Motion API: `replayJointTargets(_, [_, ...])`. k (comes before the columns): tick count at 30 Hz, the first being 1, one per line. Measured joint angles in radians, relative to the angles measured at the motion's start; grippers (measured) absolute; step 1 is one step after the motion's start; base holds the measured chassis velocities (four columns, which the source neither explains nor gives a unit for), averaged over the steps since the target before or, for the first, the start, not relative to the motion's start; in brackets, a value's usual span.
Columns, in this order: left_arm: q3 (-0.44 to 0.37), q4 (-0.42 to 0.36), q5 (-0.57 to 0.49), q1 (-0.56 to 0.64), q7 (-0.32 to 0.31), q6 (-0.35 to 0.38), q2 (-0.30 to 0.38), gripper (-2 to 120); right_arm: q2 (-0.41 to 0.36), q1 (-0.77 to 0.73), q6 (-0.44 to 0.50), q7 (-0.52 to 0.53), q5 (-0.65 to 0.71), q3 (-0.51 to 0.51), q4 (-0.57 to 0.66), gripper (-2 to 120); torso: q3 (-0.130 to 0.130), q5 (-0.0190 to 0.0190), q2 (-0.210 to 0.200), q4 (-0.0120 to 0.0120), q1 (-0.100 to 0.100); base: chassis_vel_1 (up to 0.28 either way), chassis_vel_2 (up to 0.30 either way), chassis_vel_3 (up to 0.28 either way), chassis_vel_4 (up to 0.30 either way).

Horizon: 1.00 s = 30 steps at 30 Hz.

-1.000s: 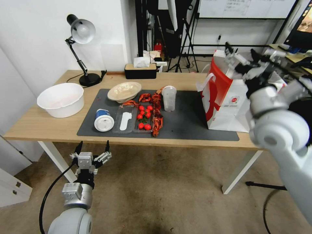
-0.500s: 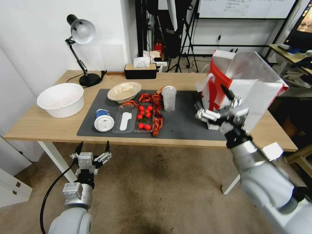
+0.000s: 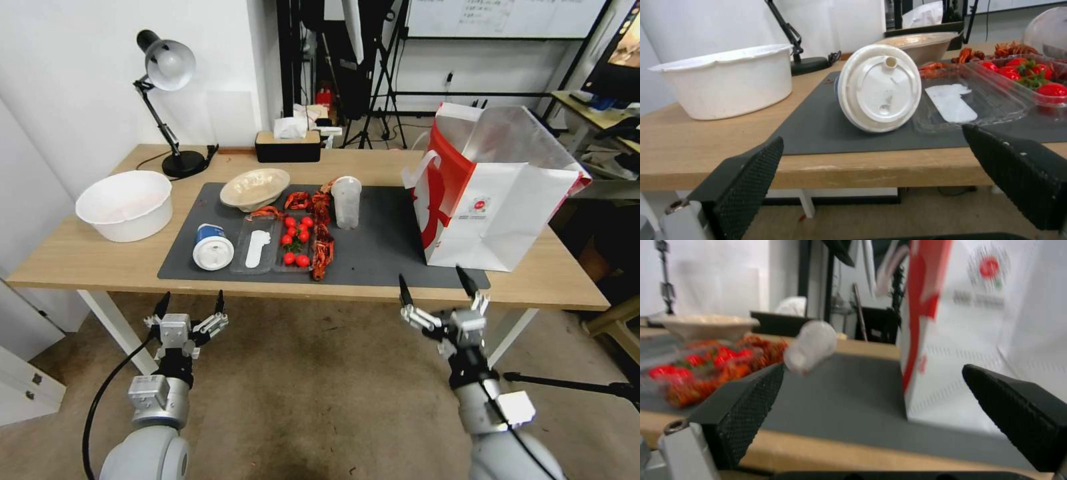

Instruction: Pick up the trash from the table and place it into the takeout bag.

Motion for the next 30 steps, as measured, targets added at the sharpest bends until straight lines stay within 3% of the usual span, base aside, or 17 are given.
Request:
replayJointTargets(6, [0.002,0.001,0.003,0.0,0.0,-0.004,0.0,100,0.02,0.004,0.017,0.024,0.008,-0.015,-0.066,100,0.0,0.0001,0.0,0.0,0.0,0.0,0.0,0.0,0.0])
replayJointTargets(16, [0.002,-0.001,0.006,0.004,0.0,-0.006,-0.001,100,0.019,0.024,0.005,0.032,0.031,-0.025,-0.056,100,0.0,0.0,0.0,-0.0001,0.0,0.0,0.0,0.0,0.0])
replayJointTargets(25, [-0.003,-0.01,0.007,0.01,0.0,-0.008,0.0,100,-0.009,0.168,-0.138,0.105,0.129,-0.081,0.015,100,0.0,0.0001,0.0,0.0002,0.0,0.0,0.0,0.0,0.0])
replayJointTargets(30, [-0.004,-0.012,0.007,0.01,0.0,-0.009,0.0,100,-0.031,0.305,-0.238,0.134,0.259,-0.125,0.018,100,0.0,0.0001,0.0,-0.0001,0.0,0.0,0.0,0.0,0.0])
